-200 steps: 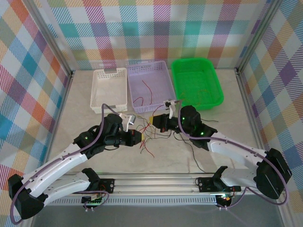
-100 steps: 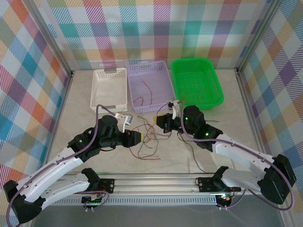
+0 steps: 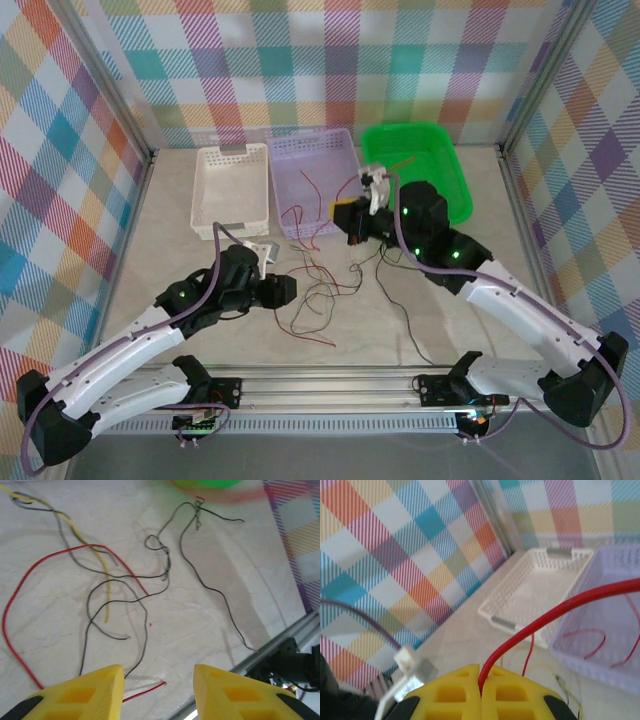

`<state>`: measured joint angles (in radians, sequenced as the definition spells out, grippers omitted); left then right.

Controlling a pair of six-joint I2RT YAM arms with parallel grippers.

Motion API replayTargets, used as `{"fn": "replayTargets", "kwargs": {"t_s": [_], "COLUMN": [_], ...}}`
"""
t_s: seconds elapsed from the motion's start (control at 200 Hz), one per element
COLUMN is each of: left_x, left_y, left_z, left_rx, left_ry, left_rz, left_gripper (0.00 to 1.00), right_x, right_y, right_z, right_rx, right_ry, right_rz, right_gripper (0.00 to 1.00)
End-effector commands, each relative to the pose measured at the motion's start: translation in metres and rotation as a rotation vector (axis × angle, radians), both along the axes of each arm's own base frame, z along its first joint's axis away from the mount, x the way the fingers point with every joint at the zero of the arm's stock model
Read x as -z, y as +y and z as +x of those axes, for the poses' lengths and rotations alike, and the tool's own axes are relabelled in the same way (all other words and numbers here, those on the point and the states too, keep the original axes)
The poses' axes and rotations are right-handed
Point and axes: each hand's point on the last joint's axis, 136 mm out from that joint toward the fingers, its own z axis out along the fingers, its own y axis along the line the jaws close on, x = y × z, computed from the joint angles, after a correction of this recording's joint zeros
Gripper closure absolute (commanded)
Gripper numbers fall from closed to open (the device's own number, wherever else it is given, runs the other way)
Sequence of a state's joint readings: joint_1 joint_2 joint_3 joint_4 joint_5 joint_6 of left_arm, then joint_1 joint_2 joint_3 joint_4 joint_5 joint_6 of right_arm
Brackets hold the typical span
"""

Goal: Untangle the cables

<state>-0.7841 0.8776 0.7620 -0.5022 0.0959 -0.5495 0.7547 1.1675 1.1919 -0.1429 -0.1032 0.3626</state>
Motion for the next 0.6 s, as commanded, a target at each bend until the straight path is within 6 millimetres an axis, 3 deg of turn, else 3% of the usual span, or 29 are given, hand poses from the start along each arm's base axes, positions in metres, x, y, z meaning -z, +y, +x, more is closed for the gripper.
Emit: {"fn": "replayTargets", "kwargs": {"t_s": [0.0,0.135,0.35,0.45,0.595], "left_x": [0.003,0.002,0.014,0.021,0.03], "left_y": [0.02,0.028,0.035,0.038,0.041], "left_z": [0.002,0.0,-0.005,-0.007,-0.01], "left_rx": [-0.1,-0.132,-0.145,-0.152,-0.16], "left_ry": [-0.03,-0.046,-0.021,-0.008,0.003], "left_rz": [0.021,0.005,0.025,0.026,0.034], "left_gripper": [0.6,0.59,0.59,0.59,0.59], "right_x": [0.008,0.01,0.046,0.082,0.136], "right_y": [-0.002,0.004,0.02,0.031,0.05], "right_z": [0.026,0.077,0.163,0.197,0.227], "right_rx": [0.04,0.082,0.137,0.142,0.11], "right_ry": [-0.01,-0.015,0.039,0.097,0.193], "right_rz": [-0.118,-0.196,-0.314,-0.39,-0.476], "right_gripper": [1.0,1.0,1.0,1.0,1.0]}}
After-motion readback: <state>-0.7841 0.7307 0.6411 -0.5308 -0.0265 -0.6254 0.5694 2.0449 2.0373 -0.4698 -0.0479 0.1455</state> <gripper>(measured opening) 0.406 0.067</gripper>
